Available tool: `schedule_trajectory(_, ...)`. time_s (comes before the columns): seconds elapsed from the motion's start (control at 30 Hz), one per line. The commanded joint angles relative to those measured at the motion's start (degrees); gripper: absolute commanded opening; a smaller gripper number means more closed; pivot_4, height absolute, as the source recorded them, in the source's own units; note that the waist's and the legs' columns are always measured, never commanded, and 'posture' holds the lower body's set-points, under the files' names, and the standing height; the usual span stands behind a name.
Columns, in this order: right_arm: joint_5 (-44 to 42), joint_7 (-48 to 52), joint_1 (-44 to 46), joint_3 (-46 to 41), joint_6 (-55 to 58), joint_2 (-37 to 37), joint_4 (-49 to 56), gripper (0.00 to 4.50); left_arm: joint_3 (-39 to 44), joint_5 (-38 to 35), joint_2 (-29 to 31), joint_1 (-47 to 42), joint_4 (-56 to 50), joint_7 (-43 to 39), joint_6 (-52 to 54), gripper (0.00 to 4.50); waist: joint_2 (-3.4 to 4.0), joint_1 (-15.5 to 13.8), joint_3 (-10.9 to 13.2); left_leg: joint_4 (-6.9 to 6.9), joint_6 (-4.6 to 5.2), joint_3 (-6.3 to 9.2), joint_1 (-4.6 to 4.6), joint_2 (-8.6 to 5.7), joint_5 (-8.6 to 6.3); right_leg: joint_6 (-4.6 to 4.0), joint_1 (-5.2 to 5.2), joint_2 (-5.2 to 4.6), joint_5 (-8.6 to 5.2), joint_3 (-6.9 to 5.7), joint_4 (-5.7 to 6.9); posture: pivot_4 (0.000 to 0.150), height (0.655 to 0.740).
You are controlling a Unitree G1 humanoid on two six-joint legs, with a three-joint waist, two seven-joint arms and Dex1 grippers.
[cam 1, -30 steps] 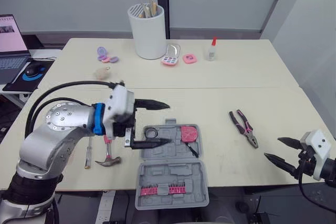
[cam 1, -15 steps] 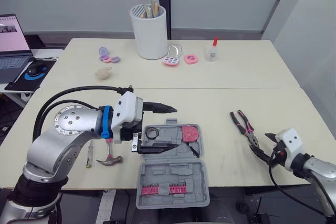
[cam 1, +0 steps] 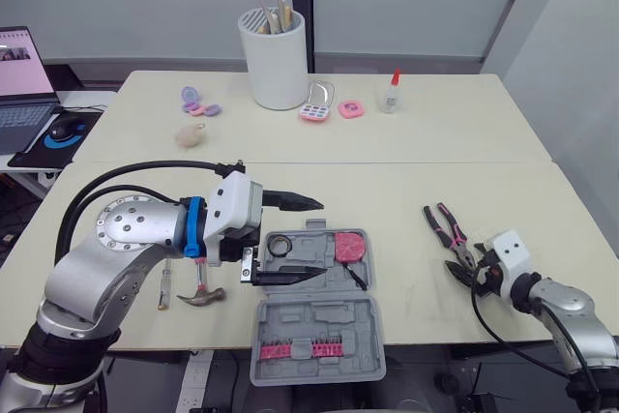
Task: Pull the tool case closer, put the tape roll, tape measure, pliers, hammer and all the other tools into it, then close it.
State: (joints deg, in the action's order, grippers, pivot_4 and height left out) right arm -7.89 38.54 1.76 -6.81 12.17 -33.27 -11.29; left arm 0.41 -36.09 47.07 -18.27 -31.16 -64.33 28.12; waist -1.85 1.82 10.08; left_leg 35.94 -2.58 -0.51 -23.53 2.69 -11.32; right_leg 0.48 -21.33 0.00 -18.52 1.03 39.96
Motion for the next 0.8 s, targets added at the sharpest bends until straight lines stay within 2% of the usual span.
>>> schedule_trajectory(0.03, 0.6, -1.8, 0.8, 0.5, 0.8, 1.0, -0.7, 4.48, 1.4, -0.2, 0.4, 0.1, -1.1, 0.6, -0.8, 4.50, 0.00, 0.0, 0.0, 0.00, 0.00, 0.00, 0.00, 0.00, 0.00, 0.00, 0.00, 0.00, 0.00, 0.00, 0.00, 0.150, 0.7400)
schedule_trajectory(0.1, 0.7, -2.3, 1.3, 0.7, 1.0, 1.4, -0.9, 4.48, 1.3, -0.2, 0.3, 0.1, -1.2, 0.7, -0.8, 4.50, 0.00, 0.1, 0.0, 0.00, 0.00, -0.01, 0.02, 0.00, 0.00, 0.00, 0.00, 0.00, 0.00, 0.01, 0.00, 0.150, 0.7400)
schedule_trajectory(0.13, 0.7, -2.6, 1.4, 0.7, 1.2, 1.6, -0.8, 4.31, 1.3, -0.2, 0.3, 0.2, -1.3, 0.7, -0.8, 4.50, 0.00, 0.1, 0.0, 0.00, 0.00, -0.02, 0.02, 0.01, 0.00, 0.00, 0.00, 0.00, 0.00, 0.02, 0.01, 0.150, 0.7400)
schedule_trajectory(0.2, 0.7, -2.8, 1.4, 0.7, 1.5, 1.9, -0.6, 3.87, 1.4, -0.2, 0.4, 0.5, -1.4, 0.6, -0.9, 4.50, 0.00, 0.1, 0.0, 0.00, 0.00, -0.01, 0.03, 0.01, 0.00, 0.00, 0.00, 0.01, 0.00, 0.01, 0.01, 0.150, 0.7400)
schedule_trajectory(0.33, 0.8, -3.1, 1.0, 0.8, 2.1, 1.8, 0.0, 2.61, 1.5, -0.3, 0.5, 0.7, -1.4, 0.8, -0.9, 4.50, -0.01, 0.0, 0.0, 0.00, 0.00, 0.00, 0.02, 0.02, 0.00, 0.00, 0.01, 0.00, 0.00, 0.01, 0.00, 0.150, 0.7400)
schedule_trajectory(0.57, 0.5, -3.7, 0.1, 0.9, 3.3, 1.9, 1.4, 1.42, 1.3, -0.6, 0.3, 1.0, -1.9, 1.6, -0.5, 4.50, -0.01, -0.1, 0.0, 0.00, 0.00, 0.01, 0.02, 0.01, 0.00, 0.00, 0.02, -0.03, 0.00, 0.01, 0.00, 0.150, 0.7400)
schedule_trajectory(0.63, 0.6, -3.8, -0.2, 1.1, 3.3, 2.0, 1.8, 1.25, 1.3, -0.7, 0.3, 1.1, -1.9, 1.7, -0.4, 4.50, -0.01, -0.1, 0.0, 0.00, 0.00, 0.01, 0.02, 0.02, 0.00, 0.00, 0.02, -0.03, 0.00, 0.00, 0.00, 0.150, 0.7400)
schedule_trajectory(0.8, 0.6, -3.4, -0.2, 1.5, 2.8, 1.3, 3.4, 1.25, 2.0, -1.2, 0.2, 1.2, -1.0, 1.8, -0.3, 4.50, -0.01, -0.1, 0.0, -0.01, 0.00, 0.01, 0.02, 0.02, 0.00, 0.00, 0.02, -0.03, 0.00, 0.00, 0.00, 0.150, 0.7400)
